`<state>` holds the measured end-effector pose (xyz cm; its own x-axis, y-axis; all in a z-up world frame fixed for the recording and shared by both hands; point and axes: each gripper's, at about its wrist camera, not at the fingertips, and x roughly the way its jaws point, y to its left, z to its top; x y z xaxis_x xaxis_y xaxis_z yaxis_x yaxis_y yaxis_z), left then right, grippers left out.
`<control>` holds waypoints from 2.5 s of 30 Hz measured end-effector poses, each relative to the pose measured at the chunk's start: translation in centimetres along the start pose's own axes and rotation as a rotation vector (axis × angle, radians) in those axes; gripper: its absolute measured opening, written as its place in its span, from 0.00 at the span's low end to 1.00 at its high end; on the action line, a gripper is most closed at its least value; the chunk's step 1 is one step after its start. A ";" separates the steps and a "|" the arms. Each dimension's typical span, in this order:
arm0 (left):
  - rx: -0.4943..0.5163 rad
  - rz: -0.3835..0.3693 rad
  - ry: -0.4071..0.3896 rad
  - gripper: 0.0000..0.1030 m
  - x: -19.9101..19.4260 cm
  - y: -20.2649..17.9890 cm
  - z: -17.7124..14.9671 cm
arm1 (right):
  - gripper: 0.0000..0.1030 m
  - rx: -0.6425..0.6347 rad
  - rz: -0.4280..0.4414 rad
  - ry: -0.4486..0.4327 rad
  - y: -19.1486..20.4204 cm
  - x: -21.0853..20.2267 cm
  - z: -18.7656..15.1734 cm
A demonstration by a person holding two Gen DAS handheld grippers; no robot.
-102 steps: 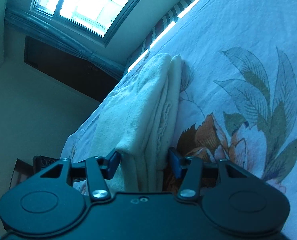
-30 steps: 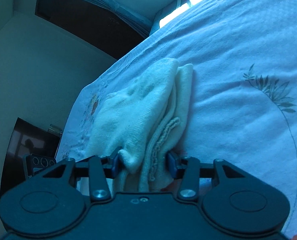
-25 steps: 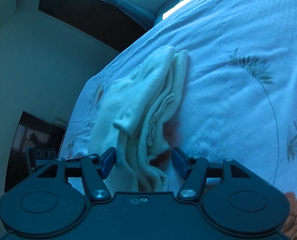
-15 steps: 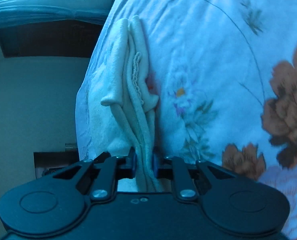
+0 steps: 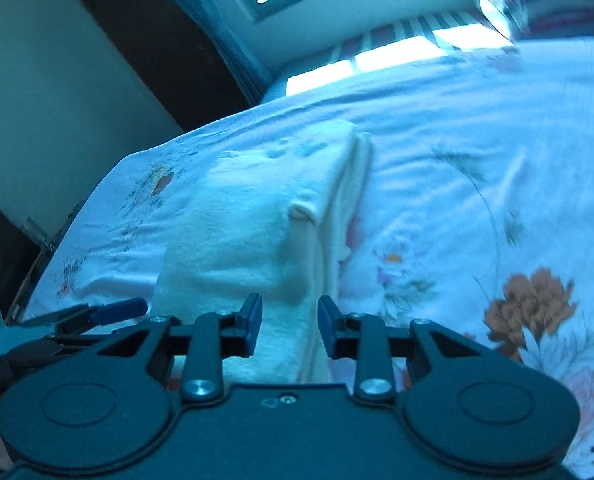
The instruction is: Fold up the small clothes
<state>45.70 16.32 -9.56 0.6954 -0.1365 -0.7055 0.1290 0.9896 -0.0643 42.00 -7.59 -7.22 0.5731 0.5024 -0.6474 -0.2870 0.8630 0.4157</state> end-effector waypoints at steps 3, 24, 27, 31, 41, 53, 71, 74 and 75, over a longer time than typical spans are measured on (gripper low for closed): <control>0.000 0.084 0.058 0.79 1.0 0.9 -1.1 | 0.28 -0.212 -0.046 0.046 3.5 3.3 -0.4; -0.099 0.160 -0.198 0.92 -14.2 -3.8 -7.5 | 0.69 -0.266 -0.157 -0.154 4.5 -9.4 -4.6; -0.084 0.166 -0.228 1.00 -18.7 -6.5 -9.2 | 0.79 -0.269 -0.160 -0.189 5.5 -14.2 -6.9; -0.065 0.169 -0.272 1.00 -24.6 -9.2 -11.6 | 0.98 -0.291 -0.182 -0.233 7.2 -20.0 -10.3; -0.038 0.181 -0.332 1.00 -32.6 -12.9 -16.2 | 0.99 -0.340 -0.211 -0.328 10.3 -28.4 -15.8; -0.057 0.181 -0.385 1.00 -36.9 -15.1 -19.1 | 0.99 -0.334 -0.241 -0.361 10.8 -31.6 -18.8; -0.048 0.170 -0.402 1.00 -37.1 -15.6 -19.0 | 0.99 -0.334 -0.243 -0.380 11.1 -32.5 -19.2; -0.045 0.165 -0.403 1.00 -37.0 -15.7 -19.0 | 0.99 -0.332 -0.251 -0.378 11.0 -32.5 -19.2; -0.044 0.164 -0.403 1.00 -37.0 -15.7 -19.0 | 0.99 -0.331 -0.255 -0.377 11.0 -32.4 -19.2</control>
<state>4.48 6.72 4.12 0.9256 0.0244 -0.3777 -0.0306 0.9995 -0.0105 5.53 -13.39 6.12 0.8730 0.2751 -0.4027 -0.2947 0.9555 0.0140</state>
